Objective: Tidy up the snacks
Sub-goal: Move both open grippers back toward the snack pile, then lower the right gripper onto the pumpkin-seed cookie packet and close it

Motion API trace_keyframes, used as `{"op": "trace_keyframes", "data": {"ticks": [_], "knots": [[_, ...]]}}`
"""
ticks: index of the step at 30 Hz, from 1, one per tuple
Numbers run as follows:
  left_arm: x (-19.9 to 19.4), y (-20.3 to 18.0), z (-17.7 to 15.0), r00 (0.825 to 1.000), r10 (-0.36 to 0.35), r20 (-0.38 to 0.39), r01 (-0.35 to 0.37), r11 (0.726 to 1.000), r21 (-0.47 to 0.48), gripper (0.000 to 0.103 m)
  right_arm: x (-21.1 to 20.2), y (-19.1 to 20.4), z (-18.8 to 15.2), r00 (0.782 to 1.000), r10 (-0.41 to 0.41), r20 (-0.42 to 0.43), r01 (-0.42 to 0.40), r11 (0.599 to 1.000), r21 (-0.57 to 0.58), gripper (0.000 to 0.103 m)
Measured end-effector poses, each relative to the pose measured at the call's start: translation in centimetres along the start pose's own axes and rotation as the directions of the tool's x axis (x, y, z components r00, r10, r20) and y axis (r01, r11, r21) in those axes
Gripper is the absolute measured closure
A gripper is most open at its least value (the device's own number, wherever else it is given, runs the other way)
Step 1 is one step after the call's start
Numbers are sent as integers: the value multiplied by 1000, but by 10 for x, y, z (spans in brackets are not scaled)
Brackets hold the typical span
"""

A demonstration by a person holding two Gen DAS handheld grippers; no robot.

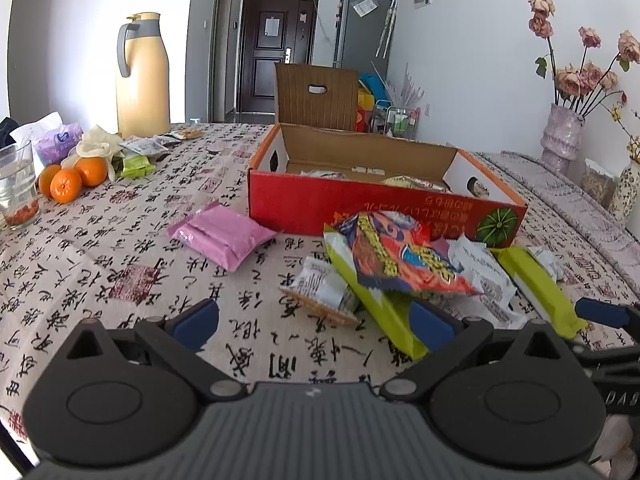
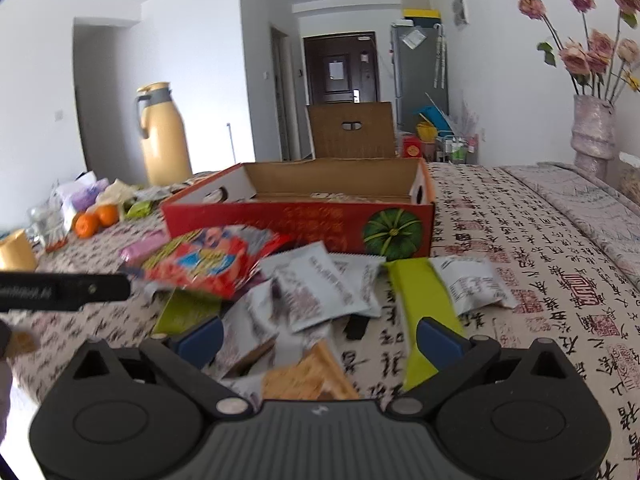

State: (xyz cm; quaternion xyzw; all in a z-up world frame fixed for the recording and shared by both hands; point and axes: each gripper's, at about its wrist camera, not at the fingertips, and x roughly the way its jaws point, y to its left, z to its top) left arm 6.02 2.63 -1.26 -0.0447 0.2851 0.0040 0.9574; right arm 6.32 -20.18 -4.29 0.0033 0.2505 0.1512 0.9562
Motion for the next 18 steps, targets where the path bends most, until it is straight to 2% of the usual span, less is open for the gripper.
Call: {"op": "trace_keyframes", "data": {"ticks": [12, 18], "knots": [[-8, -1, -17, 1000, -12, -16, 12, 1000, 6, 0, 8, 14, -25, 997, 8, -71, -14, 995, -97, 3], [-6, -1, -21, 999, -18, -31, 19, 1000, 13, 0, 16, 14, -30, 997, 23, -70, -31, 994, -108, 6]]}}
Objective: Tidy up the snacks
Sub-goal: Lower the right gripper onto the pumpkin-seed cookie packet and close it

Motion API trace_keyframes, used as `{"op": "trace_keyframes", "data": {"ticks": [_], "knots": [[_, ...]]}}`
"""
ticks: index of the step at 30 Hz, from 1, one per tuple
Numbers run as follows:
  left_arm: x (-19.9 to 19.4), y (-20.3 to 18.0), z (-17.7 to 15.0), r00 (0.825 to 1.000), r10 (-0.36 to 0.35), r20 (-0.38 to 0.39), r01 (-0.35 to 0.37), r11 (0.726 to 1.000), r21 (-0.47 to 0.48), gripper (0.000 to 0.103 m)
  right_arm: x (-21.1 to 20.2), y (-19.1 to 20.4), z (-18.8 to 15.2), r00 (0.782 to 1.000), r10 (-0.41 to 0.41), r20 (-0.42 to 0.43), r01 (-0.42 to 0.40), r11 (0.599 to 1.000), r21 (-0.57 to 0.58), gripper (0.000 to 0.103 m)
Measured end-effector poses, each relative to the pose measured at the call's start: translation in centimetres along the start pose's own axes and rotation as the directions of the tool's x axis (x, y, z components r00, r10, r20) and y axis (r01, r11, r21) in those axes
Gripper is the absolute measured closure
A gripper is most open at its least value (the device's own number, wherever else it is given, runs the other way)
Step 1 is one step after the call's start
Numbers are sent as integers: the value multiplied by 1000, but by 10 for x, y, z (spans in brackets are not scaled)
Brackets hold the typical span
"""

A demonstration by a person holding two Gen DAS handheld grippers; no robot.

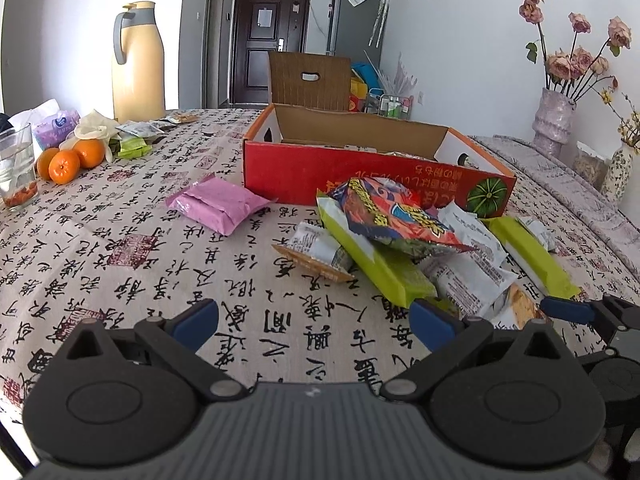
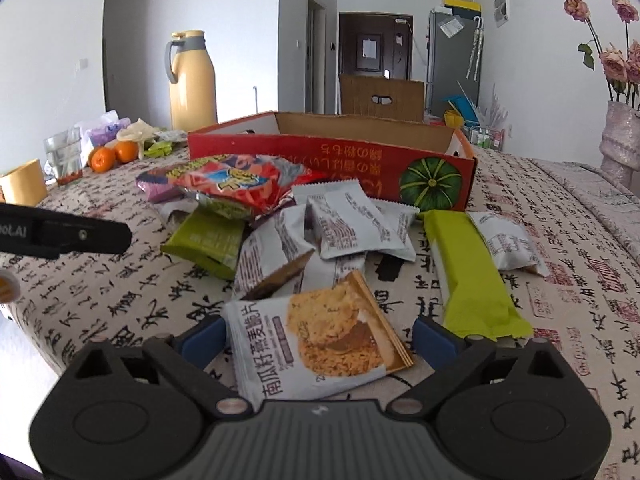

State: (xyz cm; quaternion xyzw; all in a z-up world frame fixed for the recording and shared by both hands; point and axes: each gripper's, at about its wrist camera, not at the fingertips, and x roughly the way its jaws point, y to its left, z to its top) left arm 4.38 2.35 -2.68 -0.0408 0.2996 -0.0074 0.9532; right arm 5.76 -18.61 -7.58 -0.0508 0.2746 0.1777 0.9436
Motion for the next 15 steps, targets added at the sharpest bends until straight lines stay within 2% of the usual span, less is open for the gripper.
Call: {"op": "trace_keyframes", "data": {"ticks": [4, 10, 15], "knots": [[2, -2, 0, 1000, -5, -3, 5, 1000, 6, 0, -3, 0, 1, 1000, 14, 13, -14, 1000, -10, 25], [5, -2, 1, 1000, -7, -8, 7, 1000, 8, 0, -7, -3, 0, 1000, 10, 18, -10, 1000, 8, 38], [7, -2, 2, 1000, -6, -10, 6, 1000, 8, 0, -12, -6, -1, 1000, 15, 23, -16, 1000, 27, 43]]}}
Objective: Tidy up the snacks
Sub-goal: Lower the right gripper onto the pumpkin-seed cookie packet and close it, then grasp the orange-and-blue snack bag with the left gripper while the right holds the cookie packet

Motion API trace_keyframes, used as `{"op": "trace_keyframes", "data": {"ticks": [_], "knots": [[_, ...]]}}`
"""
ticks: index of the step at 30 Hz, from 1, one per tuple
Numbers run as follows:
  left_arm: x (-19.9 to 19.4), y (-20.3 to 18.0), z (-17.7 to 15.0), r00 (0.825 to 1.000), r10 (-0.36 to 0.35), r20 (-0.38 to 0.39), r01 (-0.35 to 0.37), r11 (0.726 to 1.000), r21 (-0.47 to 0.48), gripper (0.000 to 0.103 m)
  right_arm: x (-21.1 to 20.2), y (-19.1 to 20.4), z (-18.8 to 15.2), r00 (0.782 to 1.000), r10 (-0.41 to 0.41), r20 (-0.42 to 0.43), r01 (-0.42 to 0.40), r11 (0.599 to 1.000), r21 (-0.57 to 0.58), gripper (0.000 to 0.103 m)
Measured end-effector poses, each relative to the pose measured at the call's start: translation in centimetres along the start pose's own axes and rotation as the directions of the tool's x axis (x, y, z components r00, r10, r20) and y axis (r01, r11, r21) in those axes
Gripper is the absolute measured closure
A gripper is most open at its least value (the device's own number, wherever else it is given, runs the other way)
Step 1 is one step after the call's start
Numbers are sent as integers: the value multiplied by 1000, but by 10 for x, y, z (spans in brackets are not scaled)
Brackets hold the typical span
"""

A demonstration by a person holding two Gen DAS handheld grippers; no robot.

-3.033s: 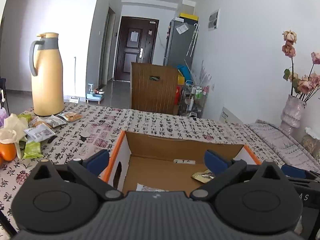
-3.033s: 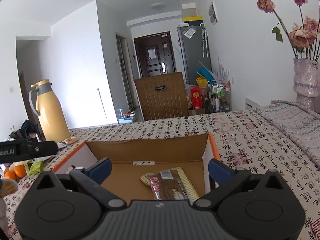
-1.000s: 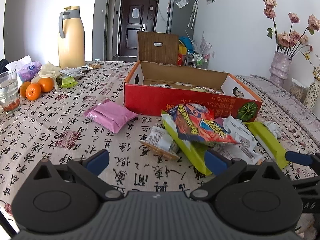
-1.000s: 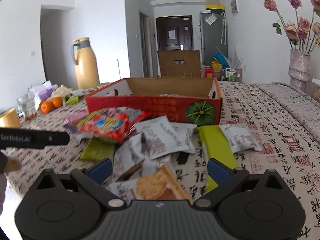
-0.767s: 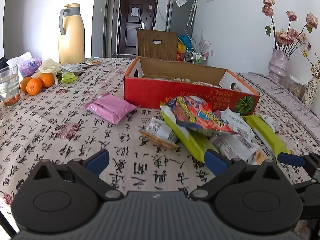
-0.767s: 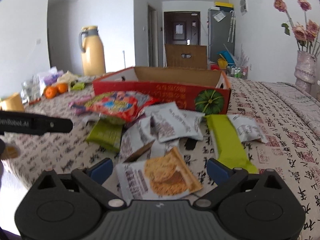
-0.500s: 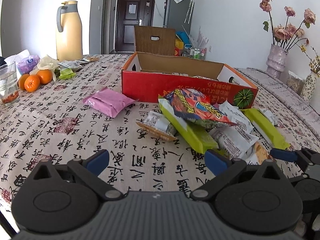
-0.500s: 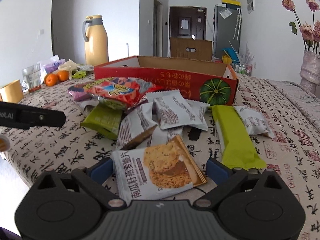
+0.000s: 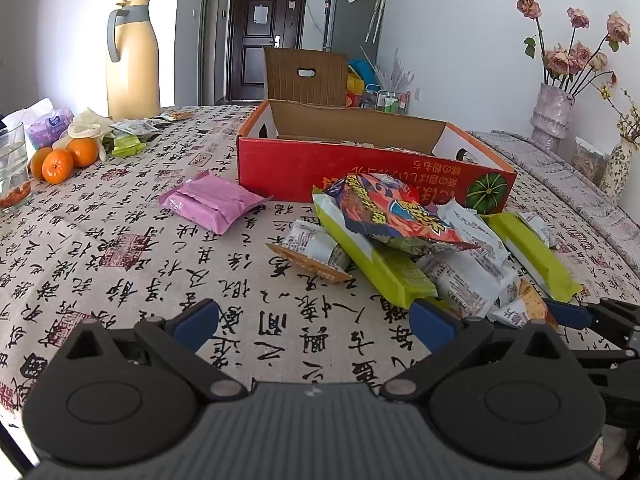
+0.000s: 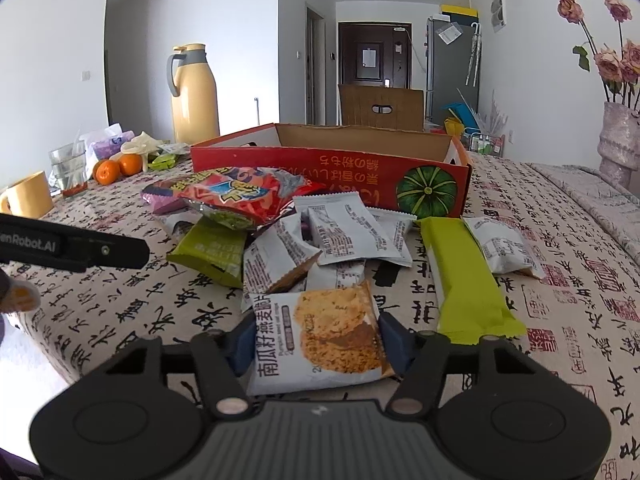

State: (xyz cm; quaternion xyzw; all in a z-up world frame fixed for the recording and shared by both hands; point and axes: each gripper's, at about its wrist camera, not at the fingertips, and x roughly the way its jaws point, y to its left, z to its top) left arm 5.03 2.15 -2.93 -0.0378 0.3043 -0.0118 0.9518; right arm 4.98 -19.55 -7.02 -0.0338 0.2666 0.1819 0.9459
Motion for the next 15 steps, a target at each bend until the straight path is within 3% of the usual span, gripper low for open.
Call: {"op": "trace_keyframes", "data": {"ticks": [15], "knots": [[1, -6, 19, 1000, 6, 18, -7, 1000, 10, 0, -25, -21, 15, 994, -36, 105, 29, 997, 68, 48]]}}
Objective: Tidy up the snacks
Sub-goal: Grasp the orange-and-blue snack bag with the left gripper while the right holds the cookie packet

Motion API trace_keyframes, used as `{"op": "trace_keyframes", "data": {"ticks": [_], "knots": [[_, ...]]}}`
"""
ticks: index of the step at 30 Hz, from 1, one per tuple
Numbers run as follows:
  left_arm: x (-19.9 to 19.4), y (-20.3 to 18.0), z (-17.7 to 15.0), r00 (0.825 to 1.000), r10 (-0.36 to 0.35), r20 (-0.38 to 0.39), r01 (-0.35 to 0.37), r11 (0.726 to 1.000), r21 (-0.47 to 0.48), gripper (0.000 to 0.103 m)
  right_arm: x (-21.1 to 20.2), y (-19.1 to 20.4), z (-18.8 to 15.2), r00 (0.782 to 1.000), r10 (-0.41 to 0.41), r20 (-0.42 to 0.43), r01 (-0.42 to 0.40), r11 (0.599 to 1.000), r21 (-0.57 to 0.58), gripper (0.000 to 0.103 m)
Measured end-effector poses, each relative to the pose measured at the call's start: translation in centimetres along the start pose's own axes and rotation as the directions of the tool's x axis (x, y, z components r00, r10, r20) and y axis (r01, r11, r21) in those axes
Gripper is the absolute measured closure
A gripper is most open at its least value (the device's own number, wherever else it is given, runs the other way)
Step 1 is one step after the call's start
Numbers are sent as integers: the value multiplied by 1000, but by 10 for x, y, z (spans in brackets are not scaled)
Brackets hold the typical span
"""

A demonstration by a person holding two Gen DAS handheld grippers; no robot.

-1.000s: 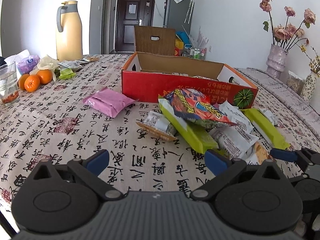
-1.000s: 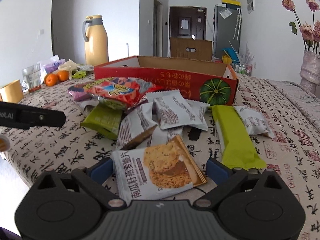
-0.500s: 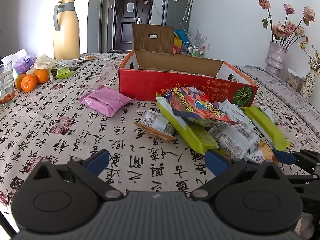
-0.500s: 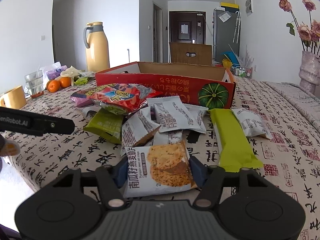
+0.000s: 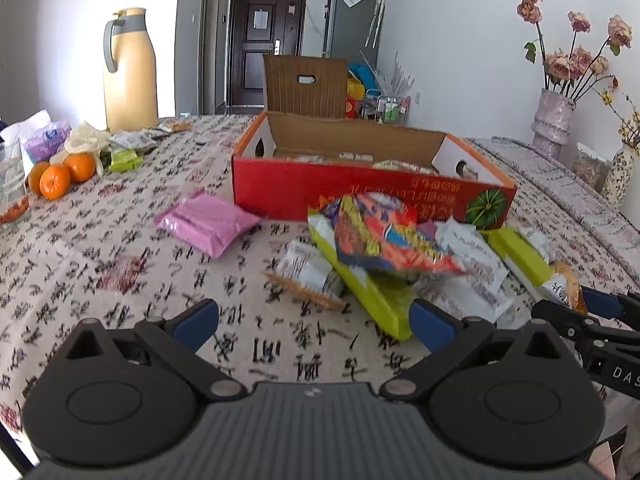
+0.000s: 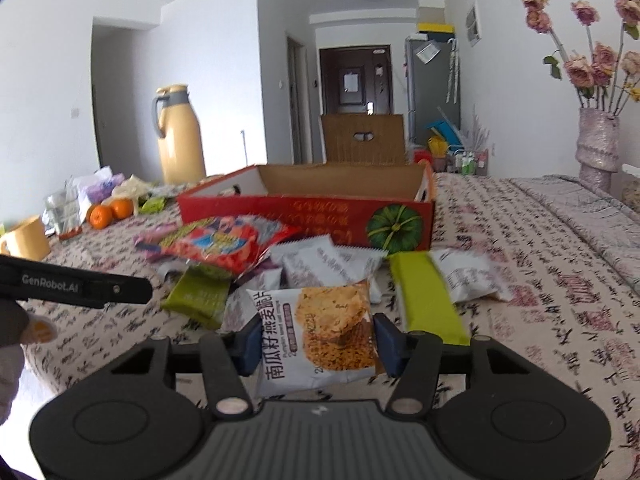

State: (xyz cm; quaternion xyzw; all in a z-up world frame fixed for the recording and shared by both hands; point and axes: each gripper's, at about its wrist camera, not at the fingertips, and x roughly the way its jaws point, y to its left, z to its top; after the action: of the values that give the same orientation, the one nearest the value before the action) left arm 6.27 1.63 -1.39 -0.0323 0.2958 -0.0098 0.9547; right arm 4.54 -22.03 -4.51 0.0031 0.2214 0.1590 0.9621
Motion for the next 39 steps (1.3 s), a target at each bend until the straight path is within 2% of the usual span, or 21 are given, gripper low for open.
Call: {"op": "trace_keyframes", "data": {"ticks": [8, 14, 23, 26, 30, 35, 38, 39], "knots": [[2, -13, 29, 1000, -8, 22, 7, 999, 46, 0, 6, -21, 8, 999, -41, 33, 39, 998, 42, 48], [16, -28, 56, 1000, -19, 6, 18, 996, 83, 0, 12, -32, 13, 998, -48, 49, 45, 997, 66, 48], [66, -52, 79, 992, 7, -125, 11, 990, 139, 0, 18, -44, 17, 996, -58, 62, 52, 994, 96, 48], [84, -59, 81, 983, 41, -176, -12, 986, 167, 0, 20, -49, 17, 996, -63, 61, 56, 993, 108, 48], [105, -60, 78, 962, 80, -263, -35, 985, 169, 0, 23, -54, 16, 996, -62, 61, 55, 991, 121, 48], [110, -58, 70, 954, 81, -289, -35, 986, 160, 1, 24, -57, 15, 997, -60, 56, 52, 990, 130, 47], [109, -58, 66, 954, 68, -292, -23, 988, 156, 9, 26, -57, 15, 997, -57, 54, 50, 990, 130, 47], [109, -59, 66, 954, 61, -294, -16, 988, 153, 17, 26, -57, 15, 997, -57, 55, 49, 990, 130, 47]]}}
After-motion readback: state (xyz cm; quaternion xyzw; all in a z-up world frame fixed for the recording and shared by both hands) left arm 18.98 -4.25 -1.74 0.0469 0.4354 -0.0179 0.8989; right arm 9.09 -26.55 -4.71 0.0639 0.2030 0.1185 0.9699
